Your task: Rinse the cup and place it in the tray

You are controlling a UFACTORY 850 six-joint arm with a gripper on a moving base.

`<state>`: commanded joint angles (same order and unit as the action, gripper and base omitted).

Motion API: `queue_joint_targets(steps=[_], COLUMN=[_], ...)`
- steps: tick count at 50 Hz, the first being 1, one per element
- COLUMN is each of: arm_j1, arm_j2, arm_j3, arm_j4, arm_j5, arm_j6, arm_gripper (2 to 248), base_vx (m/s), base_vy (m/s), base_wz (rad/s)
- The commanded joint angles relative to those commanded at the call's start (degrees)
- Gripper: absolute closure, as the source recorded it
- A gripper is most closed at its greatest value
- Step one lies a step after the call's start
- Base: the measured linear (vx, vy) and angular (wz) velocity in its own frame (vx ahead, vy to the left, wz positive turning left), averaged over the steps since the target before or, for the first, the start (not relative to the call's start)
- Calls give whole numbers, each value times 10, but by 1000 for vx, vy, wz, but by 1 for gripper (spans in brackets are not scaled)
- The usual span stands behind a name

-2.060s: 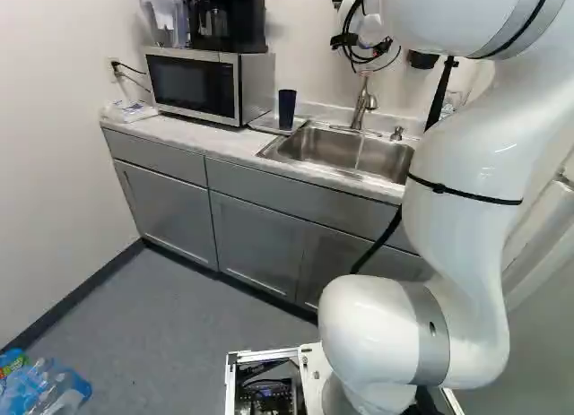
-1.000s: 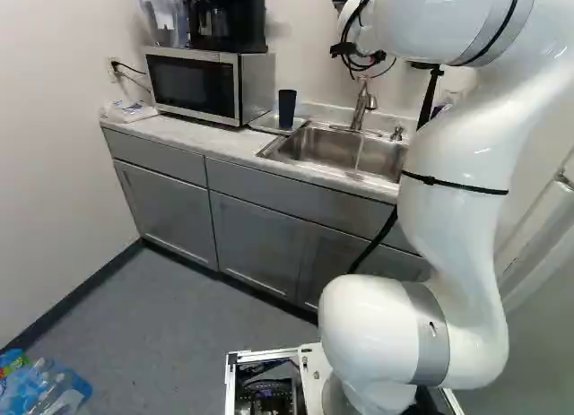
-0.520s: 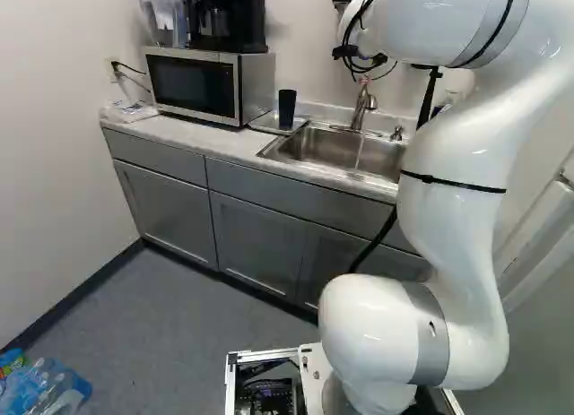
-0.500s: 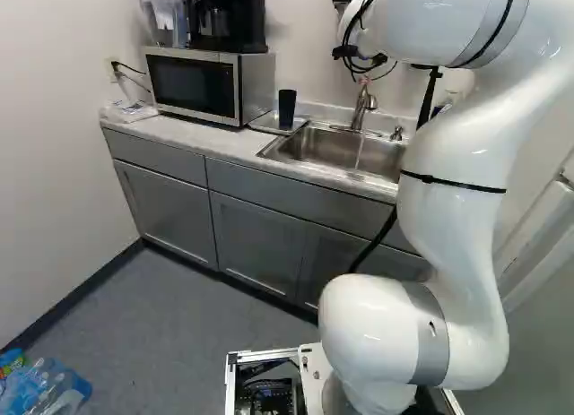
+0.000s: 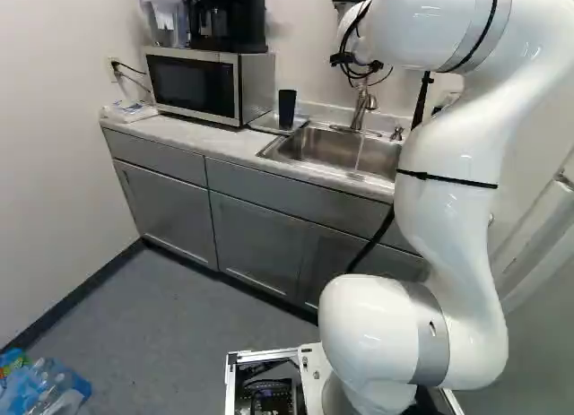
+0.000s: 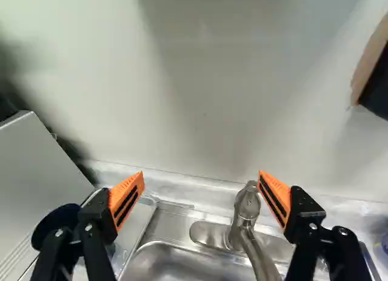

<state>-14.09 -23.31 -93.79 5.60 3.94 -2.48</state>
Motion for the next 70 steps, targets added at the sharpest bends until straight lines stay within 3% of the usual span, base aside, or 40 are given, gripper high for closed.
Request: queue_joint_targets(steps=[13, 70], arm_j1=[3, 2], arm_j2=[-27, -30], arm_j3=[-33, -36], arm_j4=[0, 0], arm_j5=[0, -15], arm_j6=[0, 0], arm_gripper=[3, 3], base_vx=[0, 0], base_vy=[0, 0], base_wz=[0, 0])
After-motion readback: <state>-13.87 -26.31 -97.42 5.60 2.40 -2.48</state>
